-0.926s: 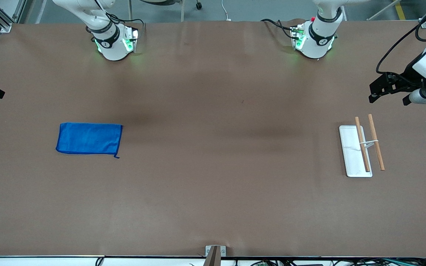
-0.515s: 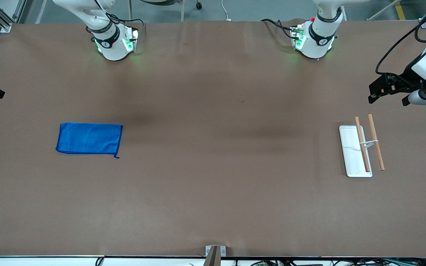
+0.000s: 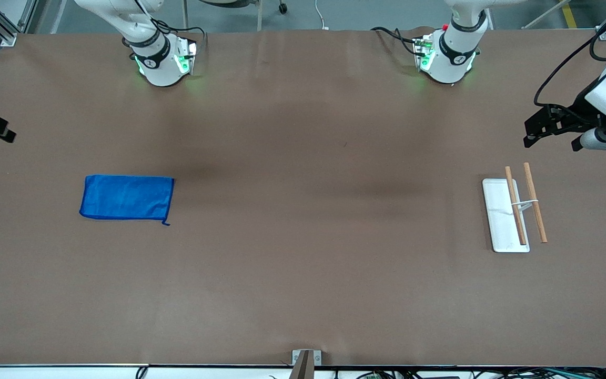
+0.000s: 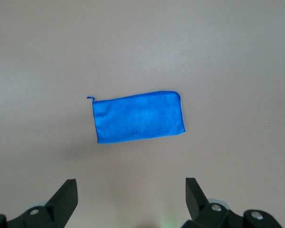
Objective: Right arm passes towel to left arm to hang
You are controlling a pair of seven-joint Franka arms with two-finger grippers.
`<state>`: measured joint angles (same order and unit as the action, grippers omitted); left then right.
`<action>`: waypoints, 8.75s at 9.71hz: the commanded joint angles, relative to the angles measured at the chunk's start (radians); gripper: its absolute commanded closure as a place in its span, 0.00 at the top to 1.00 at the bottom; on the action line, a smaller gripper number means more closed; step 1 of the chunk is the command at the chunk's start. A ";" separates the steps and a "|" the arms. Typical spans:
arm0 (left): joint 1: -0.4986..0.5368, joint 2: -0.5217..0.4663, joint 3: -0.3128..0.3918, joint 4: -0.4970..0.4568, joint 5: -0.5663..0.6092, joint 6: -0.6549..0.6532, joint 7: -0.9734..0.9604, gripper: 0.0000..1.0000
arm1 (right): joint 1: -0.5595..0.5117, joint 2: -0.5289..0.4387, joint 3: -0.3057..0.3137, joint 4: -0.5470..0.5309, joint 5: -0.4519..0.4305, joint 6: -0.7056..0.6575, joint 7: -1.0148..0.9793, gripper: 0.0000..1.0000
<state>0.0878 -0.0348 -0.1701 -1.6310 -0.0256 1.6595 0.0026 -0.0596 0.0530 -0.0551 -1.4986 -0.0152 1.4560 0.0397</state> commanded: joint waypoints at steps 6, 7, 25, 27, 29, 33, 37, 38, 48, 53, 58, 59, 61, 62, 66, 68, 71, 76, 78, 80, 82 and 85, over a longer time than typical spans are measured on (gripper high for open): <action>-0.002 0.016 -0.003 -0.012 0.010 0.011 0.016 0.99 | -0.029 0.177 0.001 -0.461 -0.017 0.580 -0.107 1.00; -0.002 0.016 -0.003 -0.012 0.009 0.011 0.016 0.99 | -0.031 0.177 0.001 -0.545 -0.017 0.692 -0.107 1.00; -0.006 0.029 -0.003 0.007 0.009 0.014 -0.006 0.99 | -0.048 0.372 0.001 -0.772 -0.017 1.150 -0.104 0.21; 0.000 0.029 -0.003 0.010 0.003 0.013 -0.004 0.99 | -0.046 0.358 0.003 -0.747 -0.016 1.065 -0.104 0.00; -0.002 0.029 -0.003 0.007 0.003 0.013 -0.006 1.00 | -0.040 0.338 0.003 -0.682 -0.015 0.924 -0.106 0.00; 0.000 0.027 -0.003 0.005 0.004 0.013 -0.004 0.99 | -0.017 0.280 0.004 -0.611 -0.015 0.755 -0.103 0.00; 0.000 0.026 -0.003 0.005 0.004 0.013 -0.004 1.00 | -0.003 0.200 0.099 -0.369 0.001 0.332 -0.092 0.01; 0.000 0.026 -0.003 0.005 0.004 0.013 -0.004 1.00 | -0.005 0.168 0.139 -0.371 0.033 0.302 -0.090 0.01; -0.006 0.053 -0.012 -0.009 -0.161 0.014 0.068 0.96 | 0.107 0.180 0.388 -0.377 1.040 0.473 -0.136 0.00; -0.011 0.093 -0.014 -0.105 -0.344 0.014 0.255 1.00 | 0.303 0.225 0.390 -0.377 1.559 0.550 -0.139 0.00; -0.051 0.217 -0.038 -0.271 -0.832 0.052 0.362 1.00 | 0.397 0.281 0.394 -0.374 1.973 0.541 -0.322 0.00; -0.052 0.216 -0.042 -0.332 -0.943 0.069 0.435 1.00 | 0.417 0.292 0.394 -0.373 2.044 0.540 -0.375 0.00; -0.040 0.208 -0.045 -0.442 -1.127 0.068 0.581 1.00 | 0.420 0.297 0.394 -0.373 2.062 0.508 -0.409 0.00; -0.027 0.207 -0.046 -0.476 -1.207 0.065 0.617 1.00 | 0.422 0.297 0.394 -0.373 2.066 0.508 -0.411 0.00; 0.000 0.174 -0.046 -0.636 -1.454 -0.033 0.787 0.98 | 0.422 0.297 0.394 -0.373 2.075 0.508 -0.412 0.00; -0.009 0.168 -0.046 -0.699 -1.546 -0.033 0.861 0.97 | 0.422 0.297 0.394 -0.373 2.075 0.508 -0.414 0.00; -0.054 0.174 -0.058 -0.783 -1.712 -0.033 0.986 0.94 | 0.422 0.297 0.394 -0.373 2.075 0.508 -0.414 0.00; -0.056 0.176 -0.114 -0.803 -1.798 -0.029 1.008 0.34 | 0.423 0.297 0.394 -0.374 2.075 0.508 -0.414 0.00; -0.037 0.158 -0.112 -0.802 -1.800 -0.029 1.007 0.00 | 0.423 0.297 0.396 -0.374 2.075 0.508 -0.414 0.00; -0.033 0.150 -0.111 -0.800 -1.800 -0.030 1.008 0.00 | 0.423 0.297 0.396 -0.374 2.075 0.508 -0.414 0.00; -0.033 0.128 -0.092 -0.790 -1.786 -0.029 0.995 0.00 | 0.423 0.297 0.394 -0.374 2.075 0.508 -0.414 0.00; -0.036 0.112 -0.005 -0.744 -1.598 -0.026 0.962 0.00 | 0.406 0.280 0.388 -0.385 2.056 0.521 -0.406 1.00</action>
<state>0.0533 0.0736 -0.2075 -2.3823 -1.6955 1.6120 0.9737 0.3604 0.3528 0.3318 -1.8676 2.0257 1.9740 -0.3491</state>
